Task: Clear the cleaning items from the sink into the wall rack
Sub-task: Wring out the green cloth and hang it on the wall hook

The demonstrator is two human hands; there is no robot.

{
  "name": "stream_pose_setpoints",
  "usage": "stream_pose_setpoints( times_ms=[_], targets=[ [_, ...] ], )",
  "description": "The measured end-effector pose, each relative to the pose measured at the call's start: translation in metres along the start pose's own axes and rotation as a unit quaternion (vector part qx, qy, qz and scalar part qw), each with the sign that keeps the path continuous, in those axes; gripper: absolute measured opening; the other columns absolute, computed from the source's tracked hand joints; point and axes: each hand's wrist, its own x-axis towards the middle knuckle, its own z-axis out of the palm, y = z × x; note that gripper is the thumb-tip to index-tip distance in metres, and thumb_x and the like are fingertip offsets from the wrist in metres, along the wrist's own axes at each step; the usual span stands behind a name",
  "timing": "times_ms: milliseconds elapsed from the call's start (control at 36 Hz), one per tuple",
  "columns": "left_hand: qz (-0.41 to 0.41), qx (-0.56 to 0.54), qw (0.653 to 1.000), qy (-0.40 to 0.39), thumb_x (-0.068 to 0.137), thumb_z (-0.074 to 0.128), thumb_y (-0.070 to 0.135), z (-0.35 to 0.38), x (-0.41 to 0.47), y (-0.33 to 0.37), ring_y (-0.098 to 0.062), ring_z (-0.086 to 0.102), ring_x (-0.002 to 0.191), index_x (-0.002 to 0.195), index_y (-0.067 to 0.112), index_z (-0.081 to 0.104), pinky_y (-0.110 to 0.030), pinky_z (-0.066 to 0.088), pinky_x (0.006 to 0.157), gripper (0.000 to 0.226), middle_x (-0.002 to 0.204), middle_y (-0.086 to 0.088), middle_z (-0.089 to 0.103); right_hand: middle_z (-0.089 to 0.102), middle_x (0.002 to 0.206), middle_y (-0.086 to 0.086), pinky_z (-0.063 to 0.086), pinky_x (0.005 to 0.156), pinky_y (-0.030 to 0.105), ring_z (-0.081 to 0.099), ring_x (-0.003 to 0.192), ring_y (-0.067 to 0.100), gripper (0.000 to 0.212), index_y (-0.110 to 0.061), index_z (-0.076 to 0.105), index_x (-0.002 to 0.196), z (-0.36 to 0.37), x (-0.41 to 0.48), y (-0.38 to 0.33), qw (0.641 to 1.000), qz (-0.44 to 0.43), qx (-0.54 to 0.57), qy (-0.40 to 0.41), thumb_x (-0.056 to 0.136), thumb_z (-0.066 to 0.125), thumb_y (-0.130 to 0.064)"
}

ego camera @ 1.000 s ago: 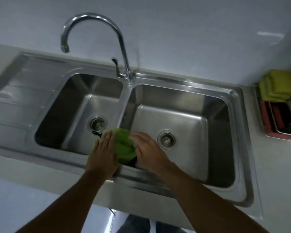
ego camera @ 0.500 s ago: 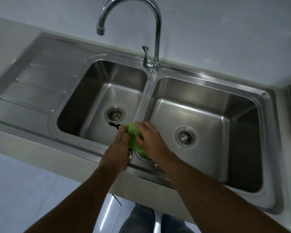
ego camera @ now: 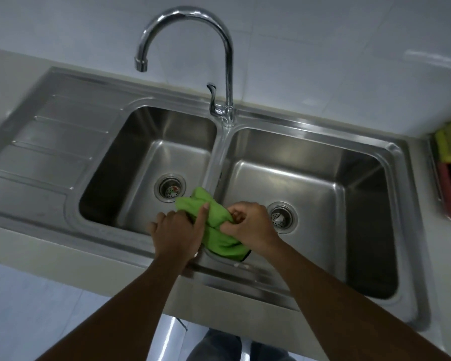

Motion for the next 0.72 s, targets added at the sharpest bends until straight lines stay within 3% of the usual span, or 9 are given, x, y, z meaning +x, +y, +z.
stream_pose_setpoints(
  times_ms=[111,222,333,417,444,500,556,611,722],
  targets=[
    [-0.047,-0.175,0.981,-0.062,0.095,0.036,0.053,-0.002,0.016,0.024,-0.033,0.055,0.104,0.101,0.01,0.069,-0.04,0.041,0.093,0.055,0.104,-0.012,0.068,0.064,0.077,0.003,0.047,0.055,0.031,0.054,0.06,0.016,0.021,-0.017,0.071,0.072,-0.012,-0.005,0.004,0.998,-0.037,0.042,0.024,0.055,0.078,-0.029],
    [-0.06,-0.467,0.875,-0.112,0.096,0.052,0.033,-0.017,0.016,0.052,-0.026,0.064,0.093,0.097,0.01,0.065,-0.034,0.049,0.08,0.027,0.097,-0.008,0.068,0.07,0.083,0.006,0.049,0.056,0.04,0.057,0.062,0.022,0.025,-0.015,0.062,0.072,-0.025,-0.007,0.01,0.991,0.005,0.133,0.02,0.054,0.077,-0.021],
    [-0.052,-0.603,0.783,-0.141,0.069,0.069,0.033,-0.033,0.016,0.075,-0.025,0.059,0.081,0.081,0.004,0.059,-0.042,0.05,0.079,0.033,0.083,-0.016,0.061,0.073,0.081,0.005,0.053,0.058,0.029,0.066,0.068,0.015,0.037,-0.019,0.059,0.094,-0.05,-0.011,0.001,0.971,0.082,0.222,-0.034,0.064,0.079,-0.008],
    [-0.016,-0.646,0.744,-0.17,0.061,0.074,0.021,-0.043,0.016,0.091,-0.026,0.049,0.079,0.07,0.011,0.053,-0.043,0.044,0.075,0.025,0.085,-0.014,0.054,0.058,0.068,-0.001,0.034,0.039,0.019,0.048,0.045,0.006,0.031,-0.018,0.06,0.102,-0.076,-0.009,-0.012,0.934,0.175,0.304,-0.067,0.081,0.072,-0.036],
    [0.0,-0.654,0.734,-0.182,0.061,0.075,0.016,-0.045,0.016,0.097,-0.026,0.049,0.081,0.068,0.014,0.052,-0.044,0.044,0.076,0.024,0.088,-0.015,0.054,0.052,0.064,-0.003,0.028,0.038,0.019,0.041,0.043,0.006,0.034,-0.019,0.06,0.098,-0.084,-0.008,-0.015,0.924,0.192,0.32,-0.087,0.082,0.065,-0.048],
    [0.029,-0.658,0.723,-0.207,0.066,0.072,0.005,-0.05,0.014,0.108,-0.028,0.052,0.082,0.072,0.014,0.055,-0.043,0.047,0.077,0.021,0.09,-0.017,0.056,0.059,0.065,-0.004,0.035,0.039,0.017,0.05,0.046,0.006,0.034,-0.019,0.064,0.099,-0.099,-0.005,-0.023,0.908,0.19,0.361,-0.097,0.092,0.054,-0.051],
    [0.047,-0.649,0.724,-0.229,0.07,0.069,-0.004,-0.053,0.014,0.115,-0.027,0.057,0.081,0.079,0.012,0.056,-0.037,0.052,0.073,0.021,0.086,-0.018,0.058,0.075,0.088,0.005,0.051,0.053,0.019,0.071,0.071,0.014,0.032,-0.01,0.069,0.111,-0.111,0.0,-0.027,0.898,0.165,0.403,-0.06,0.096,0.056,-0.035],
    [0.049,-0.64,0.726,-0.247,0.074,0.068,-0.011,-0.056,0.014,0.121,-0.026,0.062,0.079,0.086,0.007,0.055,-0.035,0.057,0.069,0.025,0.085,-0.017,0.062,0.073,0.11,0.016,0.056,0.075,0.032,0.071,0.101,0.031,0.032,-0.002,0.067,0.117,-0.123,0.006,-0.029,0.902,0.134,0.412,0.002,0.091,0.065,-0.02],
    [0.016,-0.622,0.737,-0.265,0.074,0.073,-0.011,-0.059,0.011,0.134,-0.029,0.067,0.081,0.103,0.005,0.057,-0.036,0.06,0.068,0.037,0.092,-0.017,0.067,0.072,0.103,0.013,0.051,0.086,0.038,0.068,0.099,0.025,0.023,-0.003,0.065,0.109,-0.142,0.012,-0.03,0.904,0.083,0.41,0.084,0.087,0.065,0.003]
  ],
)
